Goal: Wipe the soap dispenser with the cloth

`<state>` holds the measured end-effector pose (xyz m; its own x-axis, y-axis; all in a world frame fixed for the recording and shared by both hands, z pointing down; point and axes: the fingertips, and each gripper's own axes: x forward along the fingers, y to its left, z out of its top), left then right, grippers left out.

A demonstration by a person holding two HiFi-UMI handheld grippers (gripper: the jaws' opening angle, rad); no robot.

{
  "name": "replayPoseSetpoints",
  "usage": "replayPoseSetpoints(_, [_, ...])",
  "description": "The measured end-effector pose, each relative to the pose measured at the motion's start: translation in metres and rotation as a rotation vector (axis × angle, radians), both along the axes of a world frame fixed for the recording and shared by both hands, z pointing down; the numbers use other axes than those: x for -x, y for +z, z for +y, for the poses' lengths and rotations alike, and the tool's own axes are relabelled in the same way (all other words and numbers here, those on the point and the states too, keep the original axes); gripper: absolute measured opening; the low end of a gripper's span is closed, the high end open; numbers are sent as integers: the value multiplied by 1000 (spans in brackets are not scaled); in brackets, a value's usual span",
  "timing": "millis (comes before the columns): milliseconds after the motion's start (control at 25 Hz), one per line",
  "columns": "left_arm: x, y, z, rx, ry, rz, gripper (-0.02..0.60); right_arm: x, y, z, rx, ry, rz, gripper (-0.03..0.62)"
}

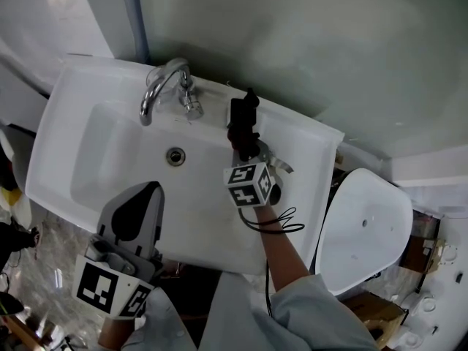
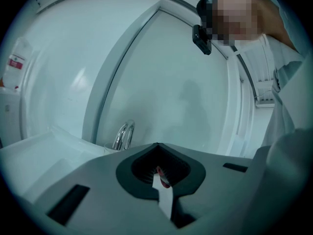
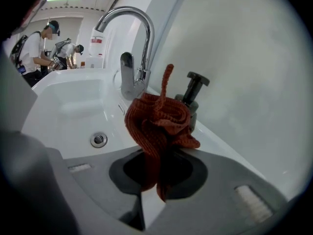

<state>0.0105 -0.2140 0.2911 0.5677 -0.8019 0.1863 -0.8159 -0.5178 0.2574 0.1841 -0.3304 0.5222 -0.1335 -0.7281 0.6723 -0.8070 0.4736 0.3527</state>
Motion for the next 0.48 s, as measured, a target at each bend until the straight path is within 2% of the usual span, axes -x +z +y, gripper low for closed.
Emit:
replayPoseSetpoints(240, [-3, -3, 1, -12, 11, -7, -3, -19, 10, 18, 53, 52, -23, 55])
replayPoseSetpoints(480, [-9, -6, -1, -23, 31, -7, -3, -50, -15, 23, 16, 121, -33, 55])
